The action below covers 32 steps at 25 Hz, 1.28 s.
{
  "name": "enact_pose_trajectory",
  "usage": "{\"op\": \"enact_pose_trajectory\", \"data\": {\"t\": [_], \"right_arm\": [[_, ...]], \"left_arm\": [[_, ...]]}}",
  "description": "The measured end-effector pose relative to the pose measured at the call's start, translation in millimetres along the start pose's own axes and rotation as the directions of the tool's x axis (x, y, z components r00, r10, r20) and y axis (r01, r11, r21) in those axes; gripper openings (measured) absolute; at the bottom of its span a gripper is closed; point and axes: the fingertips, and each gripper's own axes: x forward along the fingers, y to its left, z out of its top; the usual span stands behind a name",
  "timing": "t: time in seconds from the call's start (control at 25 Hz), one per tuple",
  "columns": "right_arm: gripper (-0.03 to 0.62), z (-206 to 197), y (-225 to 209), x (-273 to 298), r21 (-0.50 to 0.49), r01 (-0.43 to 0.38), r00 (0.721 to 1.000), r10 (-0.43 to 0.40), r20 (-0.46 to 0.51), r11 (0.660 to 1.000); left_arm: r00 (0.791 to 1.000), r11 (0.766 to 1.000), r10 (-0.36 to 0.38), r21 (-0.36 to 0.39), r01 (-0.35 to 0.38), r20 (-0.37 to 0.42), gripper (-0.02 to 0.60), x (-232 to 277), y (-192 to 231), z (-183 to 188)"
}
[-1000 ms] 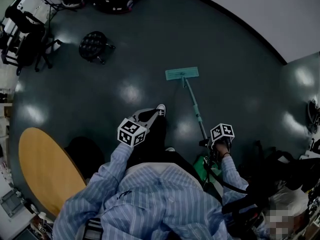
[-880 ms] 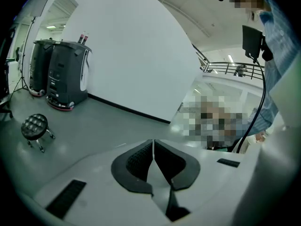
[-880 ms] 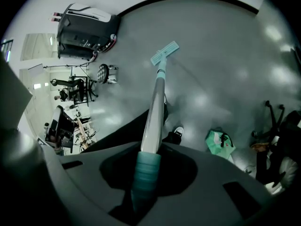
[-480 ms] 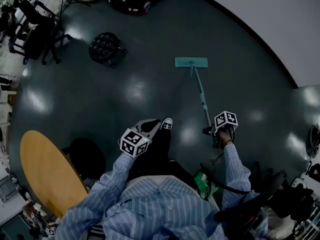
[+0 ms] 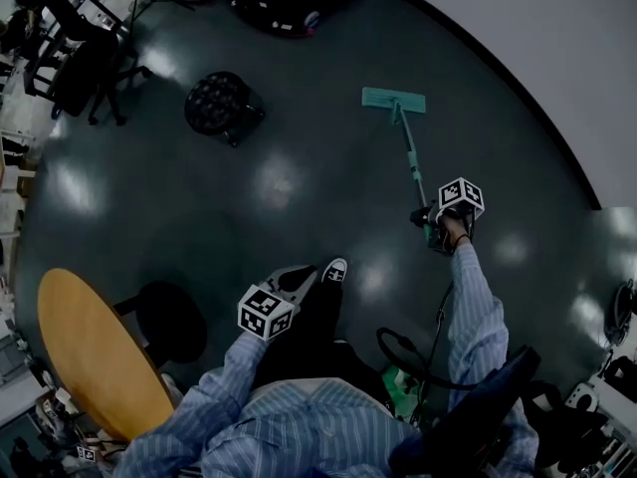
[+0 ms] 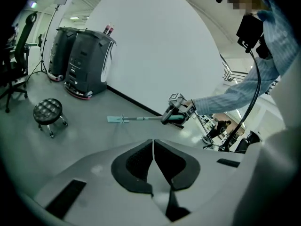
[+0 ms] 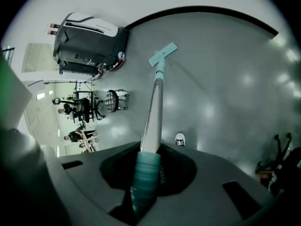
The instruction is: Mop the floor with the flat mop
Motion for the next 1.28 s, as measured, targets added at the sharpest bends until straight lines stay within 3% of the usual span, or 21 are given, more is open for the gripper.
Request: {"op": "enact_pose_trajectory", "data": {"t": [0.2, 0.4, 0.64, 0.92, 1.28], "right_arm": [[0.075, 71, 41, -8, 0.004, 0.015, 1.000, -0.015, 0.012, 1.000], [0.074, 104, 46, -19, 0.032, 0.009, 0.999, -0.011, 0.042, 0.999], [0.067, 148, 70, 26, 0.061, 0.024, 0.997, -0.028, 0.068, 0.998], [0.066, 107, 53, 31, 0.072, 0.004, 0.997, -0.009, 0.074, 0.997], [0.066, -11, 8, 41, 0.076, -0.030, 0.998, 0.026, 0.053, 0.997]], "left_arm": [[0.999, 0.998, 0.036, -0.052, -0.037, -0.004, 0.014, -5, 19, 4], [0.998, 0.994, 0.062, -0.093, -0.062, 0.004, 0.014, -12, 1, -10], [0.997, 0.991, 0.073, -0.110, -0.072, 0.001, 0.014, -9, 48, -25], [0.998, 0.995, 0.056, -0.088, -0.055, 0.013, 0.014, -15, 39, -38], [0.999, 1.000, 0.011, -0.026, -0.010, 0.045, 0.014, -23, 15, -46]]}}
